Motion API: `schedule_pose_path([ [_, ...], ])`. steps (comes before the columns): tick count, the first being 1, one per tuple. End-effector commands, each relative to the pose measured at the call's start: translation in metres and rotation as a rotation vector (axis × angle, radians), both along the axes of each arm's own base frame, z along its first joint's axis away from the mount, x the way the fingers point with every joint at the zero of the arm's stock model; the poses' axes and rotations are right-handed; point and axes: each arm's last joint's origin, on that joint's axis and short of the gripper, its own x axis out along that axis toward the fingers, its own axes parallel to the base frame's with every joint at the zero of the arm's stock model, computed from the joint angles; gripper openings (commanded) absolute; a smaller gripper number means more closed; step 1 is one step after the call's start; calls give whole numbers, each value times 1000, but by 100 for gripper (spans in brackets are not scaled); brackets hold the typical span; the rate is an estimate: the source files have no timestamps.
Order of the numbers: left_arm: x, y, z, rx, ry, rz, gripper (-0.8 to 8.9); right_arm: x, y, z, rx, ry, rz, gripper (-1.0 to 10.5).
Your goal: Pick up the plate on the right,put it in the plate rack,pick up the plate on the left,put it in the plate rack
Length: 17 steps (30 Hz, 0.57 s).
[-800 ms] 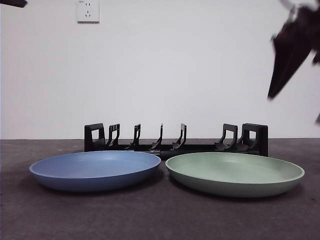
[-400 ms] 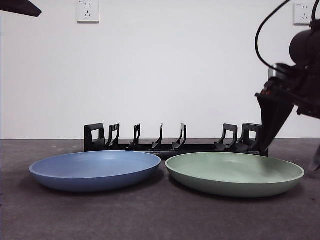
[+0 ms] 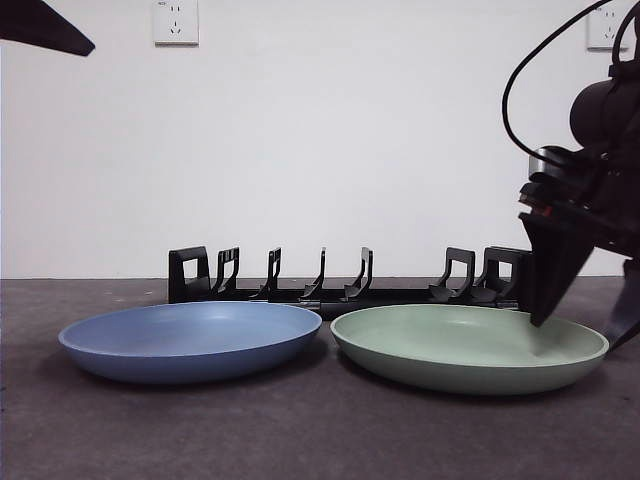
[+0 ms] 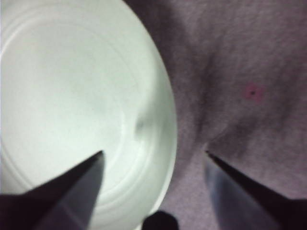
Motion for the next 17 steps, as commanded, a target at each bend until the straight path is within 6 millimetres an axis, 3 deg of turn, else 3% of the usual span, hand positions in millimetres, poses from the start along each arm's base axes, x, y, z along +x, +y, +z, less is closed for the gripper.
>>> schedule_pose_path([
  [1, 3, -4, -2, 50, -40, -13, 780, 1, 3, -6, -1, 17, 5, 209],
  [8, 6, -15, -8, 134, -70, -54, 780, 3, 3, -8, -4, 17, 1, -15],
  [17, 6, -35, -14, 255, -164, -168, 780, 6, 1, -2, 2, -9, -19, -12],
])
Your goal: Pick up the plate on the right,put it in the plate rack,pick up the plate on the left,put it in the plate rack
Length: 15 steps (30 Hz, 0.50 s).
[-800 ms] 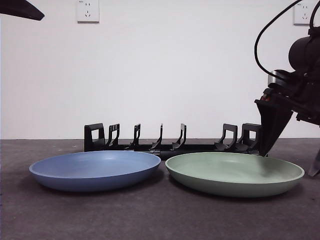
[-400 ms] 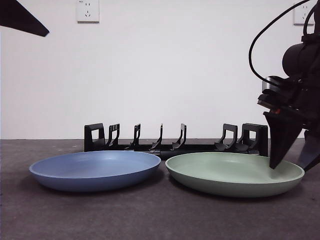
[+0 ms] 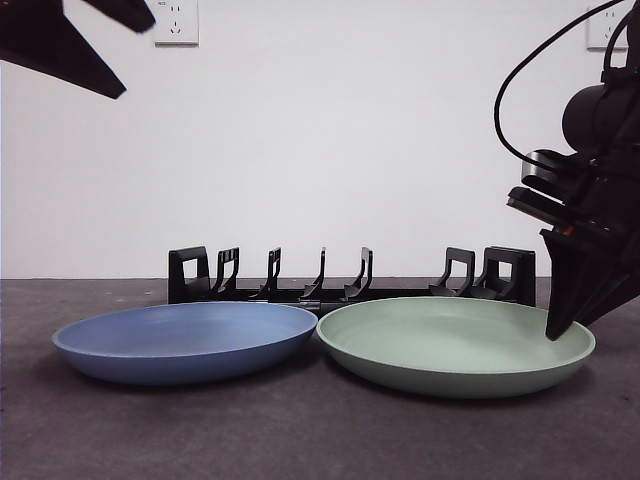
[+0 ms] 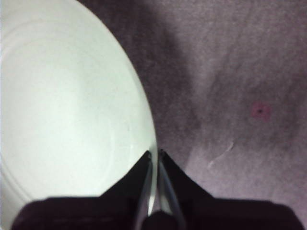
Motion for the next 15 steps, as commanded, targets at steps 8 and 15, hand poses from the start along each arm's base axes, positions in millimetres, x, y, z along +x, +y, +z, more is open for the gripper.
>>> schedule_pose_path([
  [8, -3, -28, 0, 112, -228, -215, 780, -2, -15, 55, -9, -46, -24, -12],
  [15, -9, -49, 5, 251, -502, -308, 780, -16, -20, 124, -7, -133, -8, -12],
])
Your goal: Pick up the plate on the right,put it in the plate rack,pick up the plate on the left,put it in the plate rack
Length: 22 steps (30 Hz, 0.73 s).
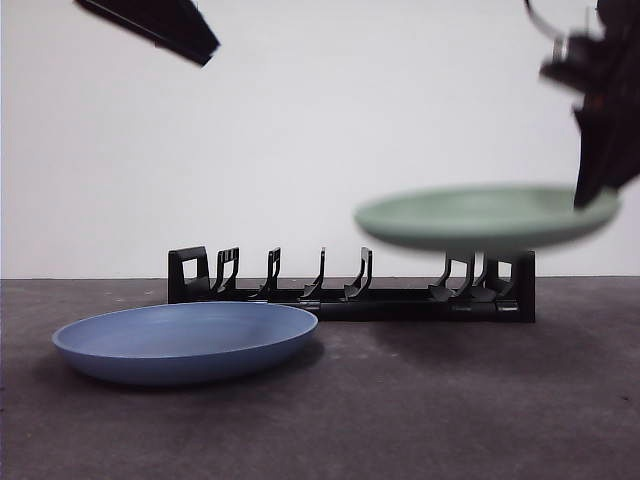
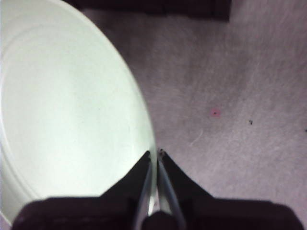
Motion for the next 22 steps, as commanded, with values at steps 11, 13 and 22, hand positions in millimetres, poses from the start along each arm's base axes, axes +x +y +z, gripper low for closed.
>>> schedule_pose_path([
  [11, -8, -42, 4, 307, -560, -209, 780, -21, 9, 66, 86, -13, 88, -12],
  [13, -7, -50, 1, 330, -600, -223, 780, -25, 13, 69, 85, -14, 104, -12],
  [22, -9, -76, -12, 399, -667, -288, 582, -29, 29, 70, 85, -11, 165, -12],
])
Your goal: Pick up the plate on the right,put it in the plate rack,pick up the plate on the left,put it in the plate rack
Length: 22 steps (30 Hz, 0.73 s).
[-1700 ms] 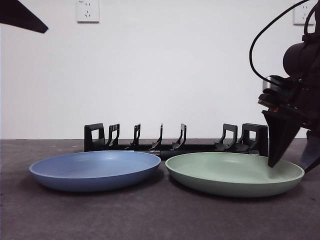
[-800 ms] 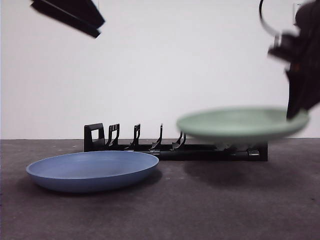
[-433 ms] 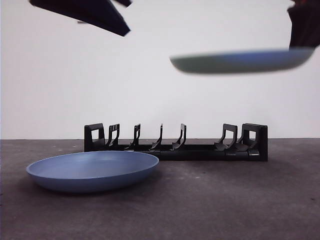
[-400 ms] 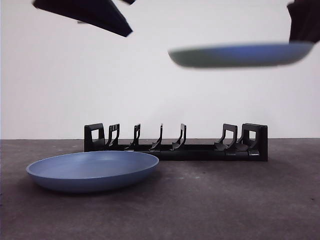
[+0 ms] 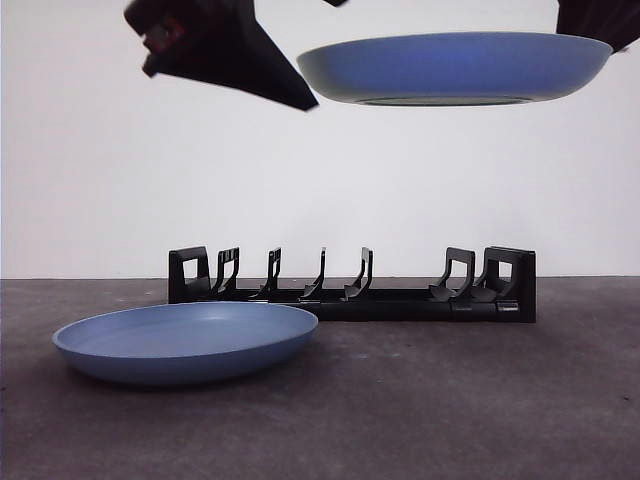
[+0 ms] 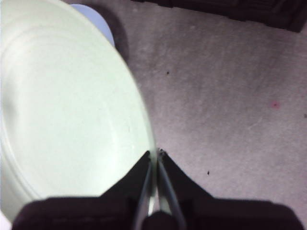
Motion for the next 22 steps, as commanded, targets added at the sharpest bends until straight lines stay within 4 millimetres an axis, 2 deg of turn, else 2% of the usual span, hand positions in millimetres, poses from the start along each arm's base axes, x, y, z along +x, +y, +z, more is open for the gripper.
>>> schedule_pose_path([
  [1, -1, -6, -3, 26, -16, -21, 535, -1, 2, 2, 11, -12, 16, -12],
  [4, -2, -9, -6, 34, -11, -29, 395, -1, 2, 2, 10, -13, 16, -12],
  [8, -2, -9, -7, 36, -6, -28, 127, 0, 2, 2, 10, -15, 17, -12],
  [9, -2, -9, -7, 36, -4, -27, 88, 0, 2, 2, 10, -16, 17, -12],
  [13, -2, -9, -7, 36, -4, -27, 47, 1, 2, 3, 12, -26, 16, -12],
  [15, -2, -9, -7, 38, -3, -28, -8, 1, 2, 3, 13, -30, 16, -12],
  [22, -4, -9, -9, 62, 12, -34, -8, 1, 2, 3, 13, -34, 15, -12],
])
